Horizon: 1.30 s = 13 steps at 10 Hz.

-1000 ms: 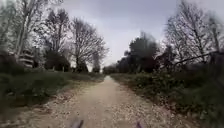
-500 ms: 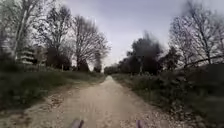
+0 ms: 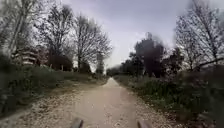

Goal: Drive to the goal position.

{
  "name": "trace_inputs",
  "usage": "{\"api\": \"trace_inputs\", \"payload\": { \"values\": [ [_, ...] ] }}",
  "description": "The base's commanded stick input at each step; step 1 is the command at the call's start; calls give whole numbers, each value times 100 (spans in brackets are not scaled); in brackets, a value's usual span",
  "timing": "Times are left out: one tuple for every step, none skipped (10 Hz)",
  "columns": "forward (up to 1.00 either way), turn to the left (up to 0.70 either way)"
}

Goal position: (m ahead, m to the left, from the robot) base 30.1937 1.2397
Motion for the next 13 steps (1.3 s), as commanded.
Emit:
{"api": "trace_inputs", "payload": {
  "values": [
    [85,0],
    [85,0],
    [85,0],
    [85,0],
    [85,0],
    [85,0],
    [85,0],
    [85,0],
    [85,0],
    [85,0],
    [85,0],
    [85,0],
    [85,0]
  ]
}}
